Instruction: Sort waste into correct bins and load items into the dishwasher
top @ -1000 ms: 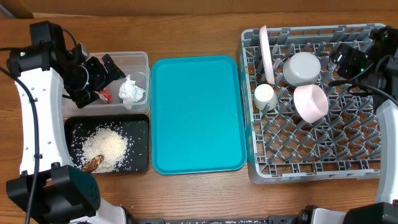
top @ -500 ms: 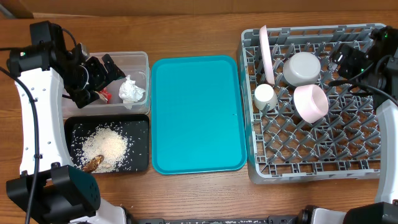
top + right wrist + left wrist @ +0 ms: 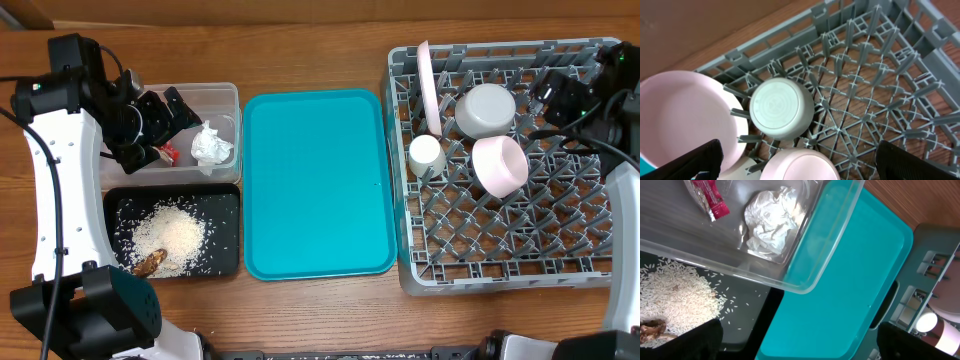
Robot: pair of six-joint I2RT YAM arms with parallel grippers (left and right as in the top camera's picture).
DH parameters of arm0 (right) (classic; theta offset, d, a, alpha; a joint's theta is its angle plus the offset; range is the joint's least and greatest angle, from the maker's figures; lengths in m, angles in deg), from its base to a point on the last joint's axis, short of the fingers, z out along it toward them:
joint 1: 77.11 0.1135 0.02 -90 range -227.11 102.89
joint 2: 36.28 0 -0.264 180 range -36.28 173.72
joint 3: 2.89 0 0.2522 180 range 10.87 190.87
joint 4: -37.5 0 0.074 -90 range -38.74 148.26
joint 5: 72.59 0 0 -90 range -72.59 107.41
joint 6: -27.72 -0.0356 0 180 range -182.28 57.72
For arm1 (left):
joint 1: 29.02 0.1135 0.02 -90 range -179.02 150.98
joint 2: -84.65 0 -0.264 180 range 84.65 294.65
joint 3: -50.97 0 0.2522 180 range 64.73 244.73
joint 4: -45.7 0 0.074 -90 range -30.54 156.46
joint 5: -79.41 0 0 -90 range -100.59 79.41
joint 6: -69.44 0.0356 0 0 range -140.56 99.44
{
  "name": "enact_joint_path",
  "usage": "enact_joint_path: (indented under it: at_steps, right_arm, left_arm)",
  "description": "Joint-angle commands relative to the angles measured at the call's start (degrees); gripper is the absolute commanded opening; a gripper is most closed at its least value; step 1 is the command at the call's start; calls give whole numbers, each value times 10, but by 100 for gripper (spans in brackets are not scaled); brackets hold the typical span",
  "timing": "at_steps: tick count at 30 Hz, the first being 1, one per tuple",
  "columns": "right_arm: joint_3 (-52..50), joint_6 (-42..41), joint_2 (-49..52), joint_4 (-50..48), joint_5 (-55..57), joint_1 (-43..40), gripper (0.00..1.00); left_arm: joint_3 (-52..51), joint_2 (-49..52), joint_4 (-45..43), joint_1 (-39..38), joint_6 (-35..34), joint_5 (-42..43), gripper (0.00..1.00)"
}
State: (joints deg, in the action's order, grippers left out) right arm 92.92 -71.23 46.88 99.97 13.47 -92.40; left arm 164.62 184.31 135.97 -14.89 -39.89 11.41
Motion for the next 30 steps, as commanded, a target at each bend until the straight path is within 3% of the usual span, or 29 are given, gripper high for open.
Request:
enact_joint_path:
  at_steps: [1, 8, 17, 23, 30]
  right_arm:
    - [12, 4, -73, -3, 9, -1, 100]
    - [12, 5, -224, -3, 9, 26, 100]
    - [8, 4, -431, -3, 9, 199, 100]
    - [-11, 4, -531, -1, 9, 225, 100]
    - [-31, 4, -581, 40, 9, 225, 100]
  left_arm:
    - [12, 0, -1, -3, -2, -4, 100]
    - [12, 0, -1, -3, -2, -4, 100]
    - [12, 0, -1, -3, -2, -4, 100]
    - [12, 0, -1, -3, -2, -4, 100]
    - [12, 0, -1, -3, -2, -4, 100]
